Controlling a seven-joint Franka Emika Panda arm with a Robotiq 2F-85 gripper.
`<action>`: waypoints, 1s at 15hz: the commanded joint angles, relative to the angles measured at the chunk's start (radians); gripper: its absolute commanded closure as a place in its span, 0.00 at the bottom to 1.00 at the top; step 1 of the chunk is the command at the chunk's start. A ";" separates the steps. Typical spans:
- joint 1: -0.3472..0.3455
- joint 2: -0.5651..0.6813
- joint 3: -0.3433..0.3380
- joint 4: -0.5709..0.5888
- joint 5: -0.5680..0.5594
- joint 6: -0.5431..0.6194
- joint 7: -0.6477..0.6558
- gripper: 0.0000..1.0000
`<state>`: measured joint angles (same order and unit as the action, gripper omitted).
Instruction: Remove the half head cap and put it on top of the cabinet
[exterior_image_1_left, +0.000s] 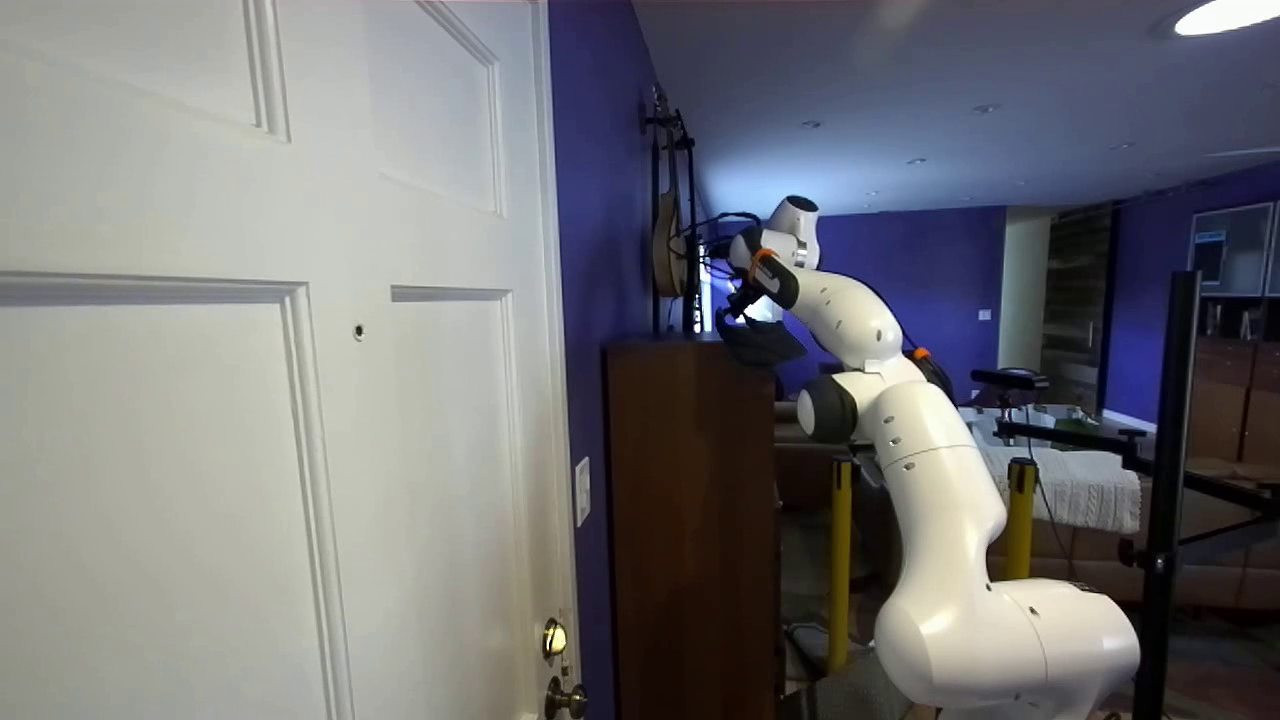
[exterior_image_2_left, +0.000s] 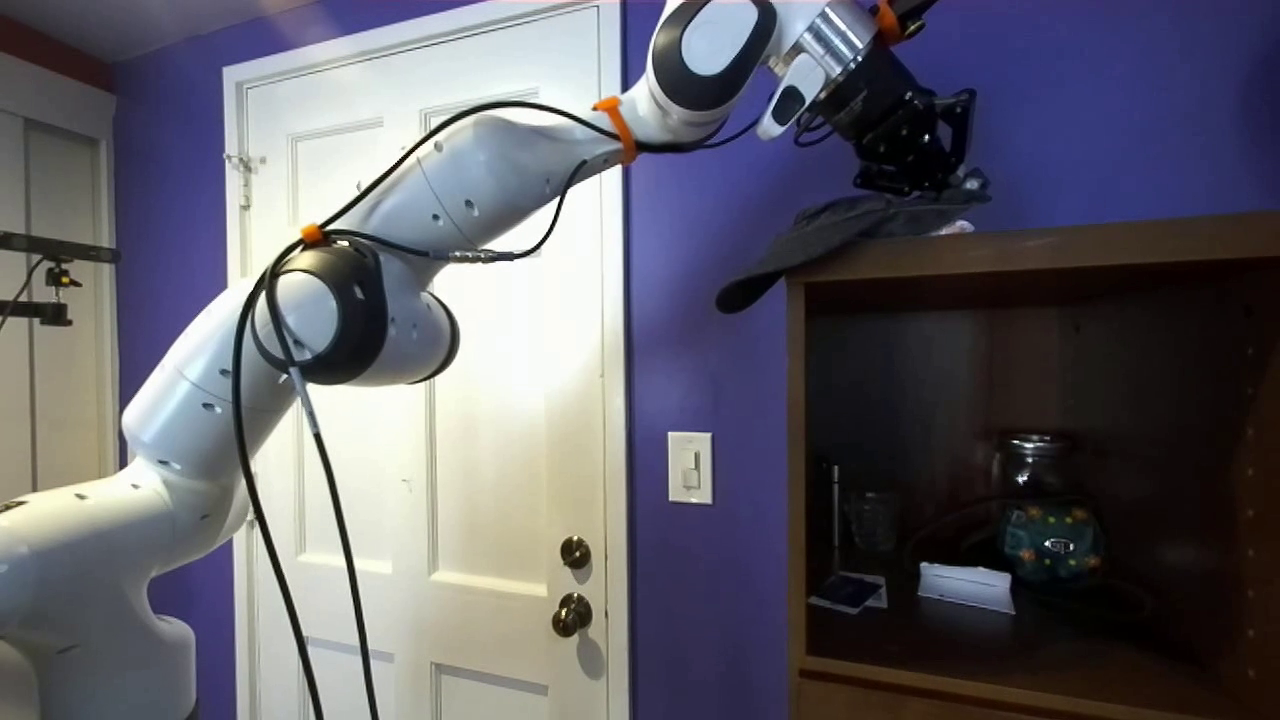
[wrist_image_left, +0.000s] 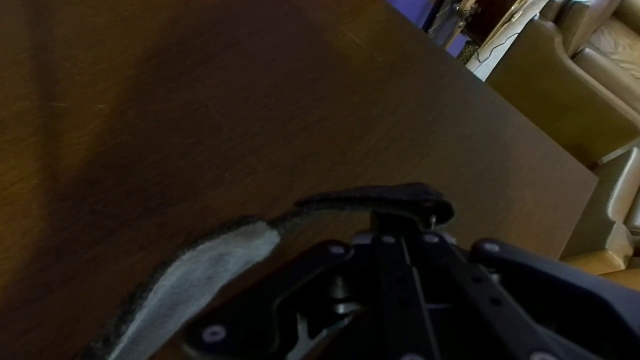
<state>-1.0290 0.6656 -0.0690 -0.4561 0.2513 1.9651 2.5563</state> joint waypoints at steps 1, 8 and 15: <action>-0.002 0.002 0.001 0.004 0.001 -0.004 -0.001 0.99; 0.004 0.064 0.101 0.041 0.091 0.283 -0.148 1.00; 0.014 0.012 0.138 -0.007 0.136 0.179 -0.114 0.69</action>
<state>-1.0114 0.7057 0.0756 -0.4558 0.3631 2.2282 2.3914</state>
